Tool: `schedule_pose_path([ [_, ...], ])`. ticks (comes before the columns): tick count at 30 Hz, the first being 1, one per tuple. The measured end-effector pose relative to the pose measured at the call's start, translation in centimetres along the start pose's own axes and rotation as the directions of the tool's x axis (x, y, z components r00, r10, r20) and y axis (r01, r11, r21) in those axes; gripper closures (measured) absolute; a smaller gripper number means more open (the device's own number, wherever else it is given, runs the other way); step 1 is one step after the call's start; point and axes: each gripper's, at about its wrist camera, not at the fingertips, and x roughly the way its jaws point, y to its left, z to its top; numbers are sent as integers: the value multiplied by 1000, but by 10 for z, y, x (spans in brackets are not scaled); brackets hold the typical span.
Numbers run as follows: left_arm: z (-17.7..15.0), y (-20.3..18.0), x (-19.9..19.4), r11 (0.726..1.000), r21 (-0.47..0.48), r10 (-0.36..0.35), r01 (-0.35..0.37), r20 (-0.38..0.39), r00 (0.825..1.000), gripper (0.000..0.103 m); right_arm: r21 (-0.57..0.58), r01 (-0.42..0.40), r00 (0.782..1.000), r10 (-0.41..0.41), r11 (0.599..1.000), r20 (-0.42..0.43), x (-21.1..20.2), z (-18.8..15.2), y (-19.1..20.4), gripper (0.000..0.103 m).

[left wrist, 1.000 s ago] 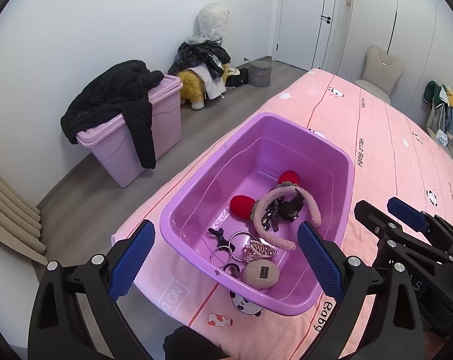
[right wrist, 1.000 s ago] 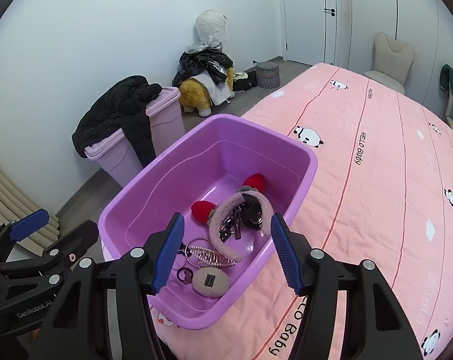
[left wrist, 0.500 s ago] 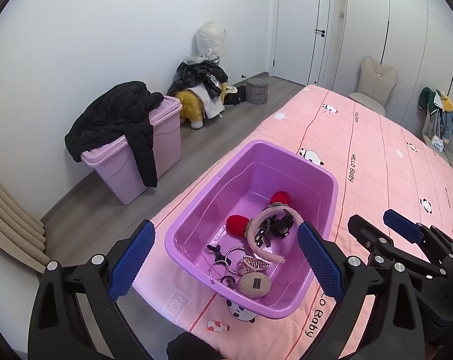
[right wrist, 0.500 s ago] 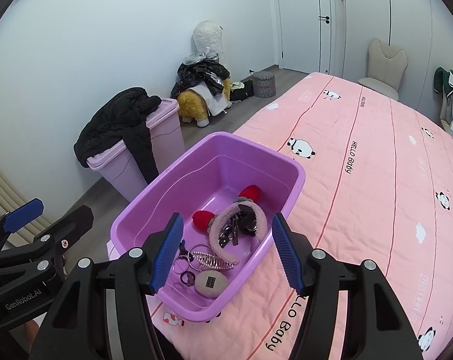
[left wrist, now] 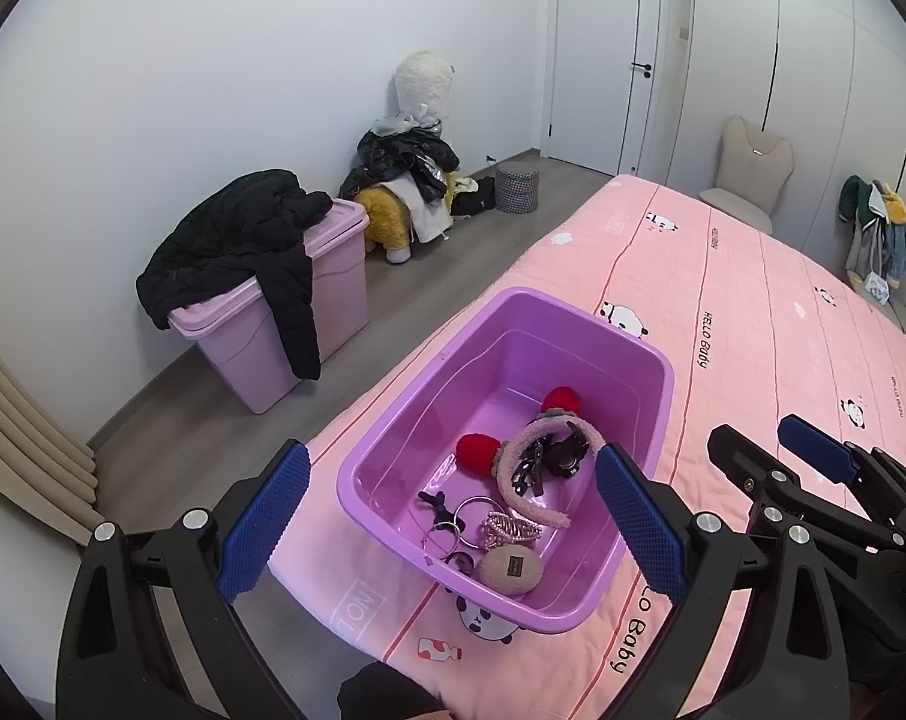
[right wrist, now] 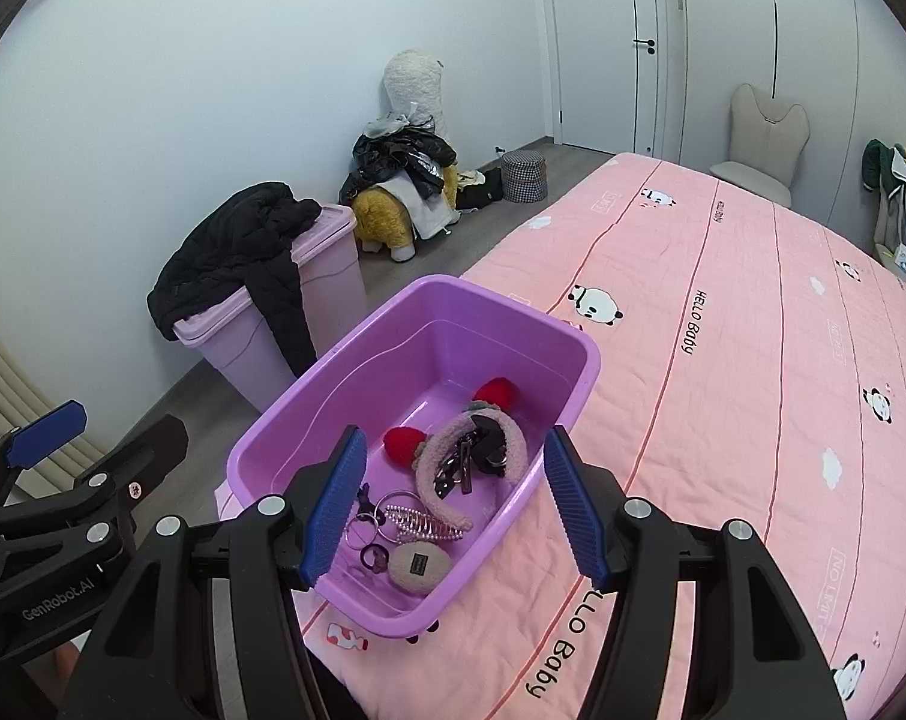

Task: Organize jewelry

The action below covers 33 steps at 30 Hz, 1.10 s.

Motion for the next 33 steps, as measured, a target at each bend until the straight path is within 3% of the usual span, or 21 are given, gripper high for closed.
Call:
schedule_pose_path([
  [33, 2, 7, -7, 1000, -5, -15, 15, 3, 1000, 9, -3, 10, 1000, -10, 1000, 8, -6, 1, 3, 44],
])
